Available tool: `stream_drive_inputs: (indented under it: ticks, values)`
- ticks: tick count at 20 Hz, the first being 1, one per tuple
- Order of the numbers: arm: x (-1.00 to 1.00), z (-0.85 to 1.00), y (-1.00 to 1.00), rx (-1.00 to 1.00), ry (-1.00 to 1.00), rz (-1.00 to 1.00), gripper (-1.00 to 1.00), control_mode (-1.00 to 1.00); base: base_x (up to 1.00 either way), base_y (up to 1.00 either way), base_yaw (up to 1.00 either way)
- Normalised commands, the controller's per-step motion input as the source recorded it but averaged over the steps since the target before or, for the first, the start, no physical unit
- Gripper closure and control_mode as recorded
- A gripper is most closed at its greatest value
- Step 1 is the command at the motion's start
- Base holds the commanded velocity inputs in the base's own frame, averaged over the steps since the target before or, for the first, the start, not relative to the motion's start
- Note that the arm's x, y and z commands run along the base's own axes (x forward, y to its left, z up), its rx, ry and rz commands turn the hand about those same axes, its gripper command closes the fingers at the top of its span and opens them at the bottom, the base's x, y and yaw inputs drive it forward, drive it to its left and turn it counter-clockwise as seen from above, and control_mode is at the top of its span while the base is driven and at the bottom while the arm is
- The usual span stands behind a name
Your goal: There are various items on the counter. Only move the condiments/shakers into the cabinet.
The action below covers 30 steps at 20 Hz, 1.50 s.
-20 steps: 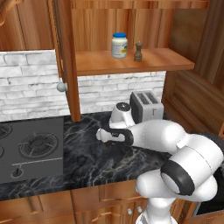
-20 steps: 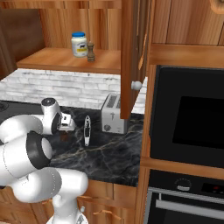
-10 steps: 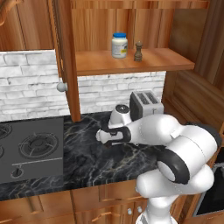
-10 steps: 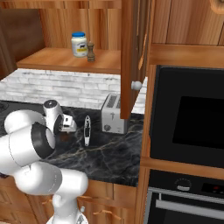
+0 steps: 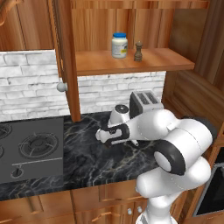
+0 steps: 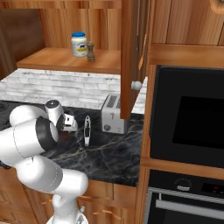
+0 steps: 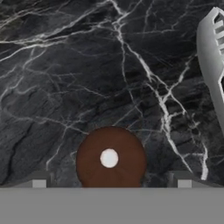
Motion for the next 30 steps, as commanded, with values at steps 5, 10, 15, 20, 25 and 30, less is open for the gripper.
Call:
stream_drive_inputs:
  ticks: [5,10,15,20,25,30]
  values:
    - [0.11,-0.09,0.0,0.0,-0.01,0.0,-1.0,-1.0,0.0,0.0,0.0]
    - [0.01,-0.07,0.02,0.0,0.0,0.0,1.0,-1.0,0.0,0.0,0.0]
    - [-0.02,0.16,0.0,0.0,-0.04,0.0,1.0,-1.0,0.0,0.0,0.0]
    - [-0.37,0.96,0.0,0.0,-0.21,0.0,1.0,-1.0,0.0,0.0,0.0]
    - [-0.62,1.0,-0.2,0.0,-0.23,0.0,1.0,-1.0,0.0,0.0,0.0]
    - [-0.64,1.0,-0.34,0.0,-0.17,0.0,1.0,-1.0,0.0,0.0,0.0]
